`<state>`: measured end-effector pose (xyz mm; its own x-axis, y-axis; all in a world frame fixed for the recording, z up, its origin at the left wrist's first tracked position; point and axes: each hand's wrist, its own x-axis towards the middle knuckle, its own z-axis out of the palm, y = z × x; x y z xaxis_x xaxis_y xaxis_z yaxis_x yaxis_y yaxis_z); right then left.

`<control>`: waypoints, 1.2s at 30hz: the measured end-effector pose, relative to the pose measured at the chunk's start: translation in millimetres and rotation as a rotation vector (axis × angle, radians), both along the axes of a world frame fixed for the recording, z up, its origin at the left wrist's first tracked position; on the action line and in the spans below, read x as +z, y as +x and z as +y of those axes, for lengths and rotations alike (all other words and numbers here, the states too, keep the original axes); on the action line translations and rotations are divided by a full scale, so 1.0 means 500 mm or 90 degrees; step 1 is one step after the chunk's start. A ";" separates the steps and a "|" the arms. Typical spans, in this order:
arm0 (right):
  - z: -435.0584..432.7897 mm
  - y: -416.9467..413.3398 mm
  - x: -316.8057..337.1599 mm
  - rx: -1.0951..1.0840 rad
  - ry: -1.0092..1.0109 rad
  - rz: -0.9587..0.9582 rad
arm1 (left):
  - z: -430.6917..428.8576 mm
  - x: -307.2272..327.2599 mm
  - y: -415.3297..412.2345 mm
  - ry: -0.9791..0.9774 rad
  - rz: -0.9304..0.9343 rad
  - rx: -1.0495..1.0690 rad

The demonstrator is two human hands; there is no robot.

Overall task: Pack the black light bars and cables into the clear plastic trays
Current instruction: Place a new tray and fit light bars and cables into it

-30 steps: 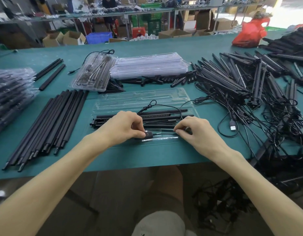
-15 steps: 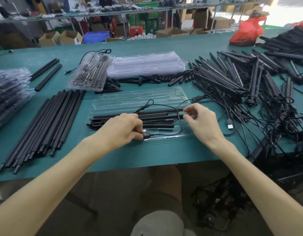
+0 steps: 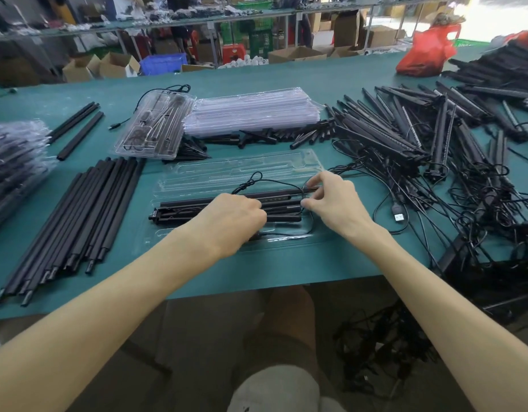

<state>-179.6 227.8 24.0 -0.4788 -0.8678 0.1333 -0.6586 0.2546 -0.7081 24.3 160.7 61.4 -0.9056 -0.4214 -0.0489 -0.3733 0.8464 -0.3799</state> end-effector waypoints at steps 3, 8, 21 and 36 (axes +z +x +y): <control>0.001 -0.002 -0.001 -0.006 -0.042 -0.055 | -0.001 0.005 -0.010 -0.025 -0.036 -0.032; 0.003 -0.005 0.009 -0.012 -0.082 -0.168 | -0.022 0.020 0.002 0.099 -0.023 0.012; 0.023 0.000 0.047 0.005 -0.080 -0.584 | -0.033 -0.029 0.058 0.292 0.226 0.124; 0.045 -0.003 -0.007 0.091 -0.141 -0.519 | -0.121 -0.035 0.022 0.364 0.491 0.282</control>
<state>-180.9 250.0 20.5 -0.3866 -0.9217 -0.0315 0.0623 0.0079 -0.9980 35.4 100.1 44.0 -0.5464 -0.8182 0.1787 -0.6636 0.5532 0.5036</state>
